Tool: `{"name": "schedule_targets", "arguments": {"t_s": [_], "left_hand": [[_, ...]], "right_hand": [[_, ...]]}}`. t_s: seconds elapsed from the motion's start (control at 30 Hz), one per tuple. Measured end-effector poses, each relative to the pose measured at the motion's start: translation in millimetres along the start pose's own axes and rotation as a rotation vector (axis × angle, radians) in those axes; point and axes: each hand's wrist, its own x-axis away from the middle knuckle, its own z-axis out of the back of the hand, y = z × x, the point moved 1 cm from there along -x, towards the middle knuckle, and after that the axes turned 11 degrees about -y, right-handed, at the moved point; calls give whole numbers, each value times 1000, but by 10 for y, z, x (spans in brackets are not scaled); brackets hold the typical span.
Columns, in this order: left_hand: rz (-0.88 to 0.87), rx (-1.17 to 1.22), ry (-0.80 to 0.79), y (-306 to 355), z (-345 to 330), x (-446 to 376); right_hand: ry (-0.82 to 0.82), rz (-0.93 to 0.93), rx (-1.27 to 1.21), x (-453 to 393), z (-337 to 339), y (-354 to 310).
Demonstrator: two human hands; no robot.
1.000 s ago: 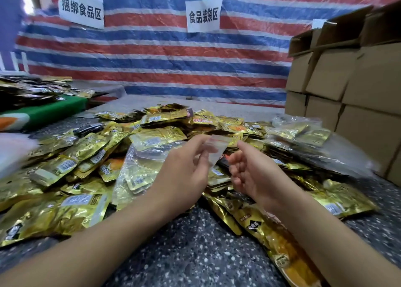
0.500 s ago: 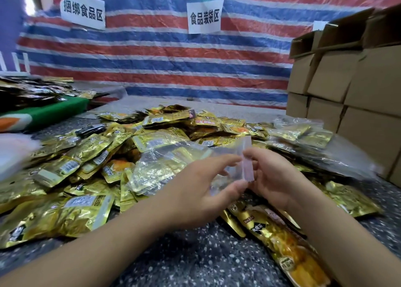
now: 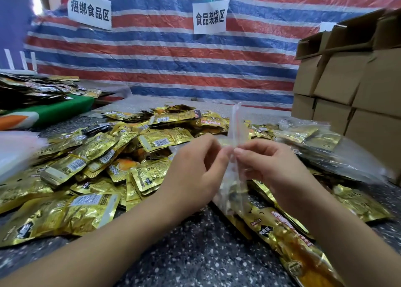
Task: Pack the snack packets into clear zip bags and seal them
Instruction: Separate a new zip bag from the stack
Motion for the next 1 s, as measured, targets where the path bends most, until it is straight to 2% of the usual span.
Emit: {"name": "schedule_targets", "arguments": {"t_s": [0.1, 0.33, 0.5, 0.63, 0.87, 1.0], "left_hand": [[-47, 27, -42, 40, 15, 5], [-29, 122, -181, 8, 15, 14], [-69, -34, -178, -12, 7, 12], [-65, -70, -149, -44, 19, 4], [-80, -172, -214, -60, 43, -7], [-87, -146, -226, -98, 47, -7]], "right_hand": [[-81, -54, 14, 7, -54, 10], [-155, -155, -108, 32, 11, -17], [-52, -86, -59, 27, -34, 27], [5, -70, 8, 21, -117, 67], [4, -109, -21, 31, -140, 90], [6, -129, -10, 24, -128, 95]]}}
